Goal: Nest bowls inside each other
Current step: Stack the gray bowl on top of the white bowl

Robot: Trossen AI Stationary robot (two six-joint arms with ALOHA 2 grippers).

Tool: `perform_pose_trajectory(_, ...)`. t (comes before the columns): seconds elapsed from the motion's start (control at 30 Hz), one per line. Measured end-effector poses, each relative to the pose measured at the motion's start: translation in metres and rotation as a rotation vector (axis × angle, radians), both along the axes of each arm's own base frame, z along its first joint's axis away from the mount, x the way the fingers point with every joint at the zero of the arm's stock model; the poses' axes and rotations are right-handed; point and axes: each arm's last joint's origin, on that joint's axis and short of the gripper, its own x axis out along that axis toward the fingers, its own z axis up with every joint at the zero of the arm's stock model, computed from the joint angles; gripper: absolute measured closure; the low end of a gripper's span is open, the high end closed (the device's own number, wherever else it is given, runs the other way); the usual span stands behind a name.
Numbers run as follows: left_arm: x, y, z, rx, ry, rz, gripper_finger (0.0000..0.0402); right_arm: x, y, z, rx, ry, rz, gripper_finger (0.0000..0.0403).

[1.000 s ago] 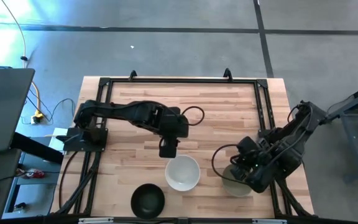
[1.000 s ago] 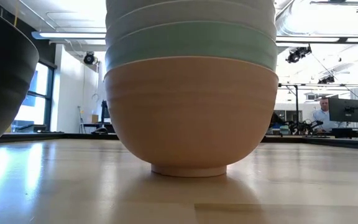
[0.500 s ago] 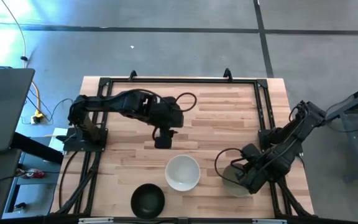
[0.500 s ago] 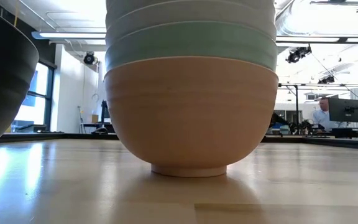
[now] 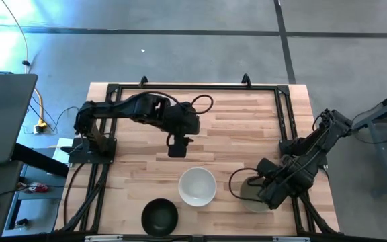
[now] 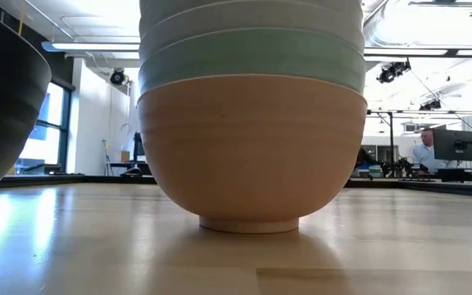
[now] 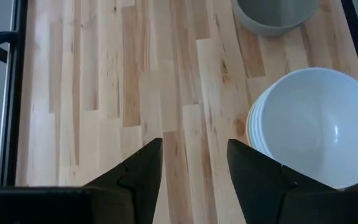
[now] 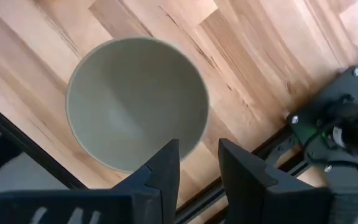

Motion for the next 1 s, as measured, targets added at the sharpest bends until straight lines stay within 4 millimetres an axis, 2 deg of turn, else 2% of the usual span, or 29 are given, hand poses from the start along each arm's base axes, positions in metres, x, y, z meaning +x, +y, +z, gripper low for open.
perform_pose_trajectory(0.13,0.000,0.000,0.000,-0.008,-0.002,0.004,0.0233,-0.002,-0.001,-0.009,-0.002,0.052,0.066,0.0302)
perform_pose_trajectory(0.3,0.000,0.000,0.000,-0.026,-0.008,0.025,0.0233,-0.013,-0.004,-0.045,0.072,0.245,0.127,0.0302)
perform_pose_trajectory(0.4,0.001,0.000,0.000,-0.036,-0.014,0.041,0.0233,-0.014,-0.004,-0.066,0.125,0.239,0.159,0.0302)
perform_pose_trajectory(0.53,0.001,-0.001,0.000,-0.060,-0.016,0.056,0.0234,-0.014,-0.005,-0.083,0.153,0.162,0.204,0.0302)
perform_pose_trajectory(0.83,0.002,-0.002,0.001,-0.126,-0.037,0.101,0.0233,-0.023,-0.020,-0.087,0.088,0.089,0.226,0.0302)
perform_pose_trajectory(1.0,0.003,-0.002,0.001,-0.151,-0.047,0.134,0.0233,-0.019,-0.030,-0.085,0.143,0.083,0.098,0.0302)
